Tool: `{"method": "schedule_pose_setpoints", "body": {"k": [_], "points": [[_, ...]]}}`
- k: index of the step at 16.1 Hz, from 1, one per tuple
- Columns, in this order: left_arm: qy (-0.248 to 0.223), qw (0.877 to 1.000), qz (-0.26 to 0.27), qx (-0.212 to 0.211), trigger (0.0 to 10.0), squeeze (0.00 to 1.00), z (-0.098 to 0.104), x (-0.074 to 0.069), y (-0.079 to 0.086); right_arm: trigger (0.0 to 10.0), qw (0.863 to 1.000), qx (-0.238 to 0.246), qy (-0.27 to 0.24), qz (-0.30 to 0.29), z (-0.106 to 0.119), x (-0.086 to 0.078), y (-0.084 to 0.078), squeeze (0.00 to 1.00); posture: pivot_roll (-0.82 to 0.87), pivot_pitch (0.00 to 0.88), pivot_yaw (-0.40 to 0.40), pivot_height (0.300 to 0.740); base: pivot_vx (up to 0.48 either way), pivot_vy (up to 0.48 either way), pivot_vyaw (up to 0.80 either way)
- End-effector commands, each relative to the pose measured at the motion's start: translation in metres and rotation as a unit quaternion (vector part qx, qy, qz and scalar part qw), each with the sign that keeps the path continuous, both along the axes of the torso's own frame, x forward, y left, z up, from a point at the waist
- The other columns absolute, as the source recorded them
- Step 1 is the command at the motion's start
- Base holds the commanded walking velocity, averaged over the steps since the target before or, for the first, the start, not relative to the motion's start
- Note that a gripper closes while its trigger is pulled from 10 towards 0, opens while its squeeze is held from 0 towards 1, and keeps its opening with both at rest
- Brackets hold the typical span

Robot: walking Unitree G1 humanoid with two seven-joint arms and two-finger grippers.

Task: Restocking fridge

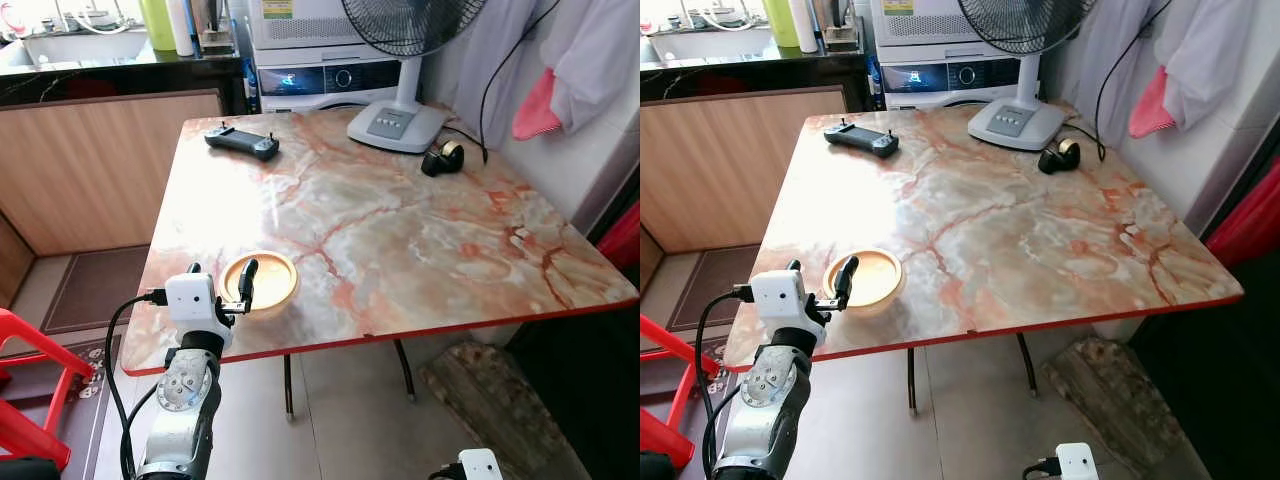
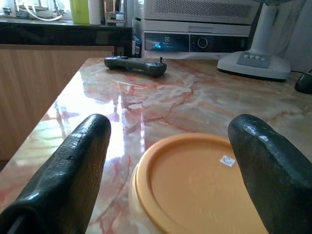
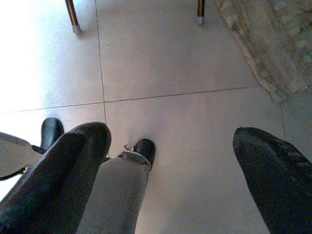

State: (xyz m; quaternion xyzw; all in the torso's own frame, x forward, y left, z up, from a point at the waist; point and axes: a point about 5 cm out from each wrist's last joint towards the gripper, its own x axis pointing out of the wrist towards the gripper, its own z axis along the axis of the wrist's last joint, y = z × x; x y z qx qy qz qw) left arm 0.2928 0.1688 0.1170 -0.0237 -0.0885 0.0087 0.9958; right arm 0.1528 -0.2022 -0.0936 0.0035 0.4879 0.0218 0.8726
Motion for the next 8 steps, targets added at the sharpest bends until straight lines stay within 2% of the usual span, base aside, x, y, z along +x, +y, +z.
{"method": "schedule_pose_setpoints", "body": {"k": [1,6,8], "points": [[-0.013,1.000,-0.009,0.010,10.0,0.00,0.0083,0.0018,-0.0030,10.0,1.000,0.001,0.002,-0.002,0.0000,-0.0002,-0.0009,0.00,0.01,0.000,-0.010,0.740,0.247,0.000,0.00],[-0.016,1.000,-0.011,0.012,10.0,0.00,0.0095,0.0022,-0.0033,10.0,1.000,0.004,0.002,-0.004,-0.0002,-0.0002,0.0002,0.00,0.01,0.000,-0.006,0.740,0.250,0.000,0.00],[-0.021,1.000,-0.009,0.013,10.0,0.00,0.0109,0.0013,-0.0022,10.0,1.000,0.005,0.002,-0.003,-0.0002,-0.0001,0.0005,0.00,0.02,0.000,-0.007,0.740,0.000,0.000,0.00]]}}
